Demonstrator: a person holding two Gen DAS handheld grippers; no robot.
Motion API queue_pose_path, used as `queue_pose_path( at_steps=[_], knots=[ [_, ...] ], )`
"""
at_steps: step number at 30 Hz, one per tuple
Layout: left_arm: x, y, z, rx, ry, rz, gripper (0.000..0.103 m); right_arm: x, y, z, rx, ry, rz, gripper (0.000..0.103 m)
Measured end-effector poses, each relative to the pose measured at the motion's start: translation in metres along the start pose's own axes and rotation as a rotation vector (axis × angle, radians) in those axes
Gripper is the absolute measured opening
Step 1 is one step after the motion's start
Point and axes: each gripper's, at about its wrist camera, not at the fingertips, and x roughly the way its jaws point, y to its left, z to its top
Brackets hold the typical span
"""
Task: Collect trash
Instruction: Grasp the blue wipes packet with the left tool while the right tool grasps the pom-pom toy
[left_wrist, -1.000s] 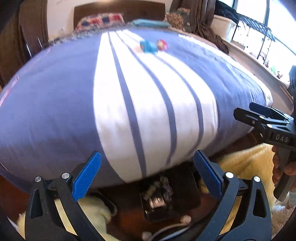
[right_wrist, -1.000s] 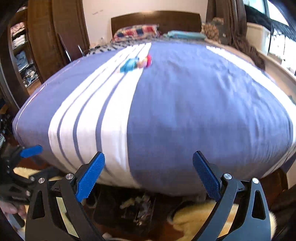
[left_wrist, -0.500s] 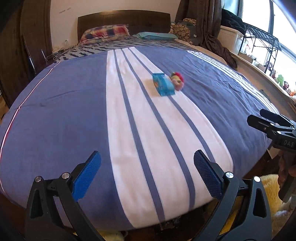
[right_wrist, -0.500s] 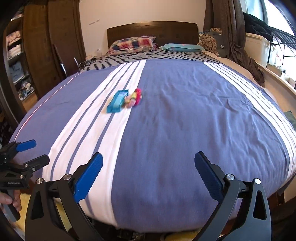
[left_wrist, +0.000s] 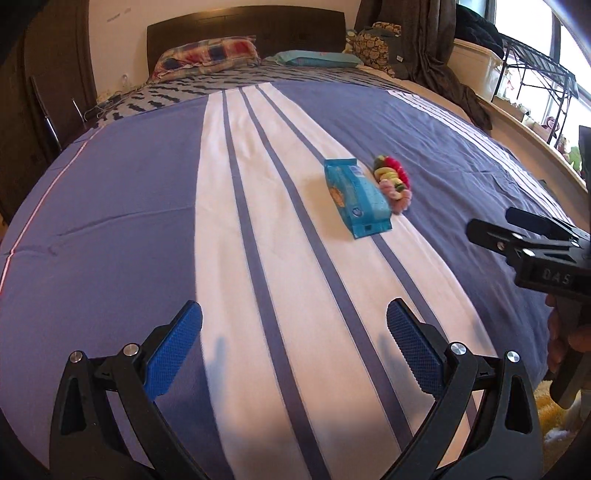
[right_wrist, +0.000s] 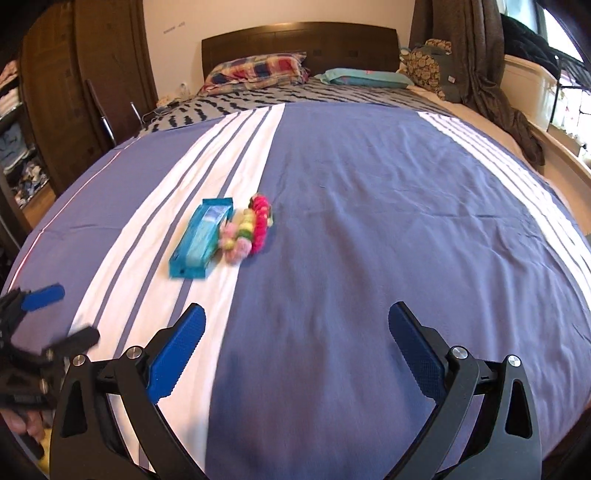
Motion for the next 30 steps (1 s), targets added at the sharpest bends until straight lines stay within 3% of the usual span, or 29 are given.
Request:
queue_pose_path(
  at_steps=[3,6,8,11,15,16,17,18,26,30],
  knots=[
    [0.015,0.001,0.008,-0.004,0.012,-0.009,0.095,0.023,0.004,0.017,0.019,0.005,0.042,0.098],
    [0.024,-0.002,0.014,0.003,0.014,-0.017,0.095,0.040,0.007,0.033,0.038,0.015,0.083,0.090],
    [0.031,-0.004,0.020,0.013,0.017,-0.019,0.095,0.049,0.010,0.040,0.038,0.022,0.087,0.077],
    [0.040,-0.008,0.027,0.031,0.020,-0.021,0.095,0.068,0.016,0.049,0.032,0.061,0.092,0.065],
    [0.048,-0.013,0.036,0.042,0.020,-0.031,0.095,0.089,0.021,0.054,0.036,0.115,0.121,0.060],
    [0.051,-0.014,0.039,0.045,0.020,-0.033,0.095,0.092,0.024,0.054,0.030,0.120,0.122,0.053],
    [0.053,-0.016,0.041,0.048,0.021,-0.036,0.095,0.094,0.026,0.055,0.025,0.121,0.130,0.037],
    [0.056,-0.018,0.043,0.050,0.023,-0.038,0.095,0.094,0.027,0.056,0.023,0.122,0.147,0.029],
    [0.079,-0.033,0.066,0.052,0.025,-0.073,0.094,0.082,0.010,0.059,0.026,0.072,0.115,0.026],
    [0.097,-0.037,0.080,0.041,0.048,-0.079,0.077,0.072,-0.007,0.060,0.038,0.047,0.084,0.026]
  ],
)
